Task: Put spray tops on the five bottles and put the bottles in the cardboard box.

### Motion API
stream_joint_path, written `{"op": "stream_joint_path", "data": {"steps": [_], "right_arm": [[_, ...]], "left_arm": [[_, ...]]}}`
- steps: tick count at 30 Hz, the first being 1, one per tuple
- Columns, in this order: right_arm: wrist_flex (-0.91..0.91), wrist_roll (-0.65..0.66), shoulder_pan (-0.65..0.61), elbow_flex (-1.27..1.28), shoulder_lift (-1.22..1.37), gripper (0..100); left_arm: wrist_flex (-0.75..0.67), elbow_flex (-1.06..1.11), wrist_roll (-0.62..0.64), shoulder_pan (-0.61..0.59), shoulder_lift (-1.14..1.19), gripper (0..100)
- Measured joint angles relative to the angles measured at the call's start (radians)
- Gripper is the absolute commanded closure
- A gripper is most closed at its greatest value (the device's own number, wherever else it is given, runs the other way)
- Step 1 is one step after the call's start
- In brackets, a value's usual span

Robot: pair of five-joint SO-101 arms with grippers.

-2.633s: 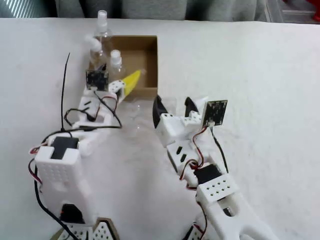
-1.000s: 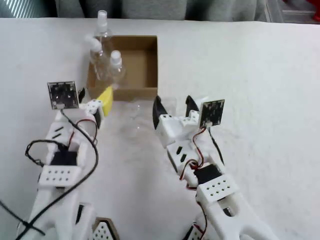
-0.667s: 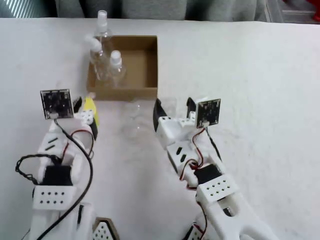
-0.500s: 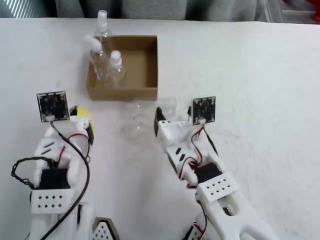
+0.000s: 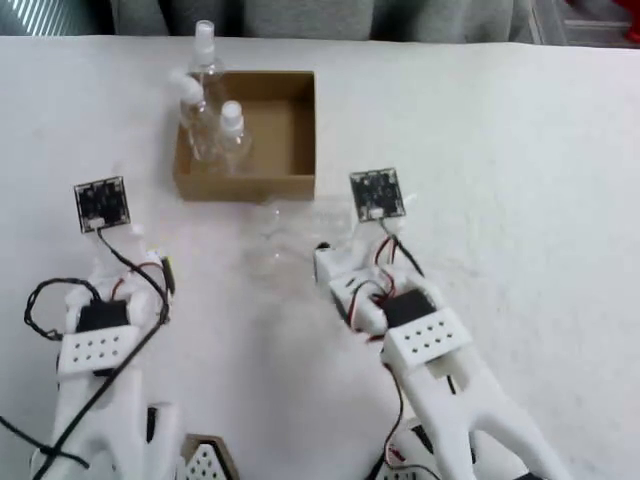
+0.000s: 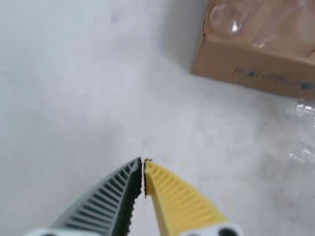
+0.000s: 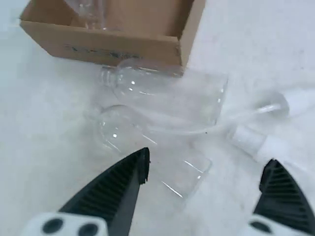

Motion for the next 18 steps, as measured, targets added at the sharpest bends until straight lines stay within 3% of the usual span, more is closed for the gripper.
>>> {"op": "stream_joint_path", "data": {"steps": [5,11,13,18], "right_arm": [[0.193,0.003,0.138,-0.173,0.098,66.6],[0.301,0.023,0.230,-0.319,0.302,66.6],[0.328,0.094,0.272,-0.377,0.376,66.6],[0.514,0.440,0.344,-0.585,0.512,66.6]], "left_arm": [[-0.069,-0.003,0.000,0.000,0.133,98],[-0.107,-0.005,0.000,0.000,0.180,98],[-0.109,-0.005,0.000,0.000,0.183,98],[-0.109,-0.005,0.000,0.000,0.183,98]]}}
